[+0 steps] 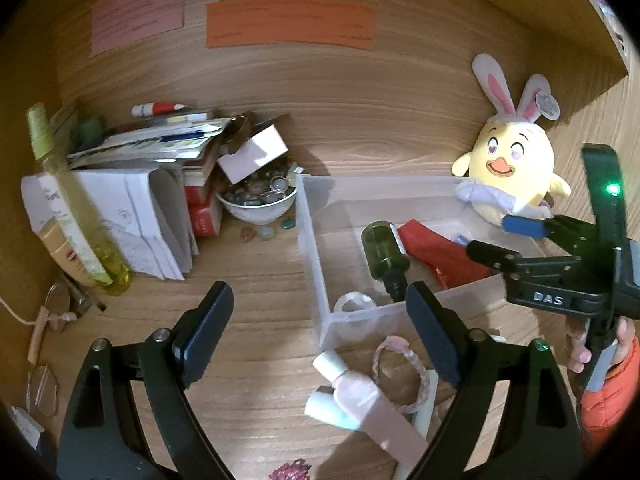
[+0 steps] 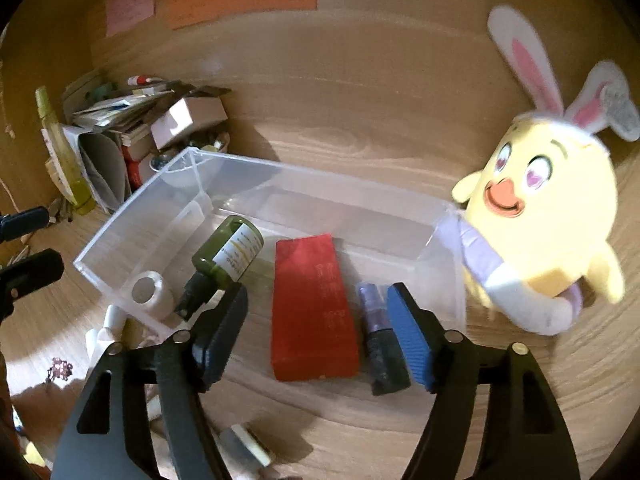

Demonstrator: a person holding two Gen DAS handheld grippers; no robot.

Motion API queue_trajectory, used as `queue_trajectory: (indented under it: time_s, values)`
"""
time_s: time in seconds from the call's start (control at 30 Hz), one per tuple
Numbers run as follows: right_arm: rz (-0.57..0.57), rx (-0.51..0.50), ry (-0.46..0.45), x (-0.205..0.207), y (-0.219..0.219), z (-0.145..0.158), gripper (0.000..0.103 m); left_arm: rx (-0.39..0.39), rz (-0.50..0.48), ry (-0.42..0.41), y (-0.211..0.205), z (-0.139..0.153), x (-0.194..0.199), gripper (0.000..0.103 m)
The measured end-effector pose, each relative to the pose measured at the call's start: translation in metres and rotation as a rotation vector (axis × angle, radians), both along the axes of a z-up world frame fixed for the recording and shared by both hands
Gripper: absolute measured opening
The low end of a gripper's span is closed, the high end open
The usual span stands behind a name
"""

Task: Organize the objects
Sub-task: 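Carry the tape roll and red pouch into the clear box and release both, then grasp the blue Max card box with the right tool while the left tool grasps the pink keychain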

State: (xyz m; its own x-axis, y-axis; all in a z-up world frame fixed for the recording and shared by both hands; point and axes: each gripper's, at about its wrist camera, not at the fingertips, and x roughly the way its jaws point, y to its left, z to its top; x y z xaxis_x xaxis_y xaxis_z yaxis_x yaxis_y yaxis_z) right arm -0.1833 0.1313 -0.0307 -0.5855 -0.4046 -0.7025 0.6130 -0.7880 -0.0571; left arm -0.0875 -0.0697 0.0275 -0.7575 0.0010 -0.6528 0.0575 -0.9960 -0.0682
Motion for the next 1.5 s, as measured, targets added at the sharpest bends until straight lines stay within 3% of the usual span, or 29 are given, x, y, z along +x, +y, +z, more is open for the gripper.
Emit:
queue_trajectory:
  time_s: [0.4,0.77,1.2,1.5]
  values:
    - [-0.009,0.01,0.076,0.041,0.024,0.015,0.082,0.025,0.021,-0.042,-0.013,-0.009,0.019,0.096]
    - [-0.065,0.087,0.125,0.069,0.048,-0.001,0.083,0.012,0.052,-0.116,-0.023,-0.03,0.035,0.096]
    - [-0.117,0.091,-0.016,0.083,0.077,-0.035,0.083,0.017,0.092,-0.231,-0.03,-0.064,0.063,0.096]
    - [-0.089,0.06,-0.11,0.092,0.072,-0.052,0.083,0.025,0.046,-0.286,-0.022,-0.079,0.079,0.096]
